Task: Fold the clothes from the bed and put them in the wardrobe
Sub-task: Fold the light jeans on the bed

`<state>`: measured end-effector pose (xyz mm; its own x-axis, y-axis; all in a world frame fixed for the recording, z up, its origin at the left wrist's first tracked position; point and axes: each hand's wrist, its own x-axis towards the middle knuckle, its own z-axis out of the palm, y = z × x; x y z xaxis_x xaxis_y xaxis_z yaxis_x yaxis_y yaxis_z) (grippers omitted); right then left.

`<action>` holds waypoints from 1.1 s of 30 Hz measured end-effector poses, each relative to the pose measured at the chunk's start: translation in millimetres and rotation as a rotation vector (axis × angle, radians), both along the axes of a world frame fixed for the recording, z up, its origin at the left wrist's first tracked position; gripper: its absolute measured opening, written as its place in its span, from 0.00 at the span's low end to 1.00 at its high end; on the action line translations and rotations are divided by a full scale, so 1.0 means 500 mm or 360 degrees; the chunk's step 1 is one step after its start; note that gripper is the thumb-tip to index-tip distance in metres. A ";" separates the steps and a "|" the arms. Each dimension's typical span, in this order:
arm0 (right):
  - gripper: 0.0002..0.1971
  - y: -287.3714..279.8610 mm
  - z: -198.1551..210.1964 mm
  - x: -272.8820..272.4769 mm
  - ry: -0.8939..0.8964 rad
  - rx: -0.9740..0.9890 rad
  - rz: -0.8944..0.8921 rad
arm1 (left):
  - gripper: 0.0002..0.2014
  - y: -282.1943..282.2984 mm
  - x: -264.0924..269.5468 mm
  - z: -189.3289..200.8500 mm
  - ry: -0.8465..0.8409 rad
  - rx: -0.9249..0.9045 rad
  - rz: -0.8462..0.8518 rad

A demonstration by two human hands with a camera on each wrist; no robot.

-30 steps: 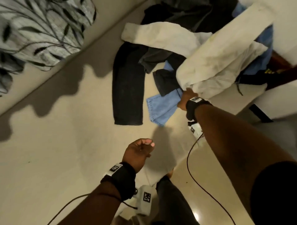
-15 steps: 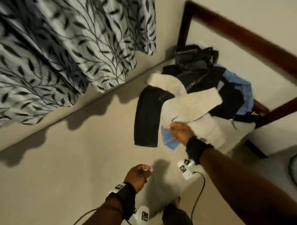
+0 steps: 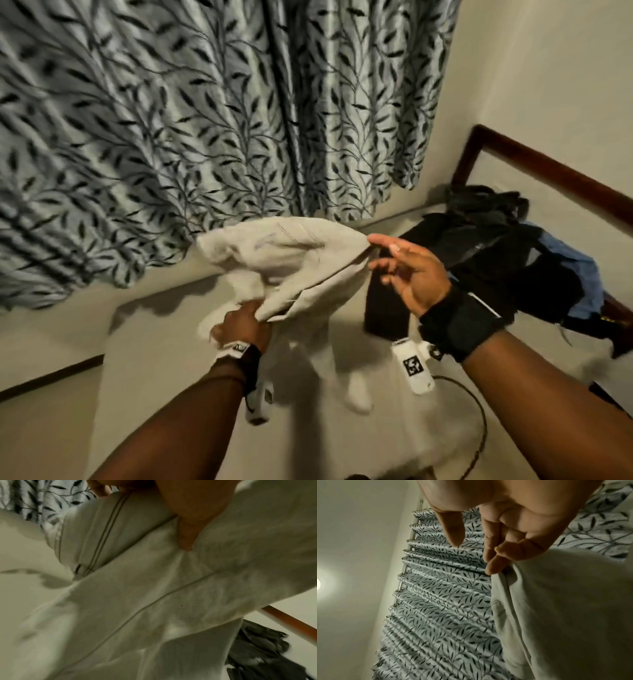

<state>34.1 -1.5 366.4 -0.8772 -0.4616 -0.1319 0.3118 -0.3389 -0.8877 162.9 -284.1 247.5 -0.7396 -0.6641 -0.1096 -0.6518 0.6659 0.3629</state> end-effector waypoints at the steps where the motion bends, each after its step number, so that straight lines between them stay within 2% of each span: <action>1: 0.14 -0.010 0.004 -0.010 -0.0035 -0.0001 -0.0063 | 0.21 -0.015 -0.002 0.034 -0.0018 -0.0093 -0.0085; 3: 0.13 -0.022 -0.002 -0.048 -0.0154 0.0061 -0.0208 | 0.19 -0.032 -0.018 0.090 0.0079 -0.0153 -0.0110; 5: 0.11 -0.034 -0.012 -0.078 -0.0238 0.0256 -0.0244 | 0.23 -0.036 -0.028 0.141 0.0235 -0.0050 -0.0025; 8: 0.07 -0.062 -0.003 -0.099 -0.0172 0.0501 -0.0061 | 0.19 -0.037 -0.051 0.187 0.0469 -0.0095 0.0038; 10: 0.10 -0.093 0.027 -0.096 0.0026 0.0517 0.0115 | 0.20 -0.034 -0.071 0.206 0.0546 -0.0220 -0.0124; 12: 0.22 -0.134 0.055 -0.092 0.0326 0.0607 0.0406 | 0.20 -0.027 -0.089 0.228 0.0653 -0.0326 -0.0333; 15: 0.56 -0.197 0.068 -0.085 0.1189 0.1193 0.0923 | 0.19 -0.009 -0.104 0.269 0.0877 -0.0610 -0.0639; 16: 0.60 -0.214 0.071 -0.082 0.1465 0.1332 0.0972 | 0.20 -0.006 -0.108 0.278 0.0935 -0.0674 -0.0707; 17: 0.58 -0.224 0.078 -0.080 0.1656 0.1375 0.0943 | 0.21 -0.003 -0.109 0.288 0.0959 -0.0693 -0.0750; 18: 0.51 -0.234 0.082 -0.087 0.1741 0.1339 0.0879 | 0.22 -0.005 -0.109 0.295 0.0994 -0.0726 -0.0783; 20: 0.39 -0.240 0.093 -0.095 0.1730 0.1222 0.0834 | 0.25 -0.020 -0.101 0.302 0.1079 -0.0773 -0.0768; 24: 0.39 -0.248 0.103 -0.119 0.1569 0.0901 0.0844 | 0.47 -0.088 -0.065 0.302 0.1297 -0.0720 -0.0335; 26: 0.40 -0.248 0.114 -0.124 0.1454 0.0722 0.0834 | 0.49 -0.124 -0.048 0.309 0.1443 -0.0481 0.0015; 27: 0.40 -0.245 0.122 -0.124 0.1363 0.0620 0.0859 | 0.47 -0.145 -0.045 0.311 0.1522 -0.0163 0.0191; 28: 0.41 -0.243 0.126 -0.128 0.1302 0.0538 0.0901 | 0.45 -0.164 -0.043 0.315 0.1615 0.0298 0.0255; 30: 0.42 -0.238 0.125 -0.136 0.1263 0.0486 0.0989 | 0.49 -0.181 -0.042 0.318 0.1657 0.1253 0.0068; 31: 0.42 -0.236 0.116 -0.147 0.1245 0.0498 0.1019 | 0.50 -0.182 -0.039 0.321 0.1564 0.1403 -0.0069; 33: 0.34 -0.232 0.098 -0.168 0.1279 0.0665 0.0949 | 0.44 -0.167 -0.036 0.346 0.1404 0.1303 -0.0413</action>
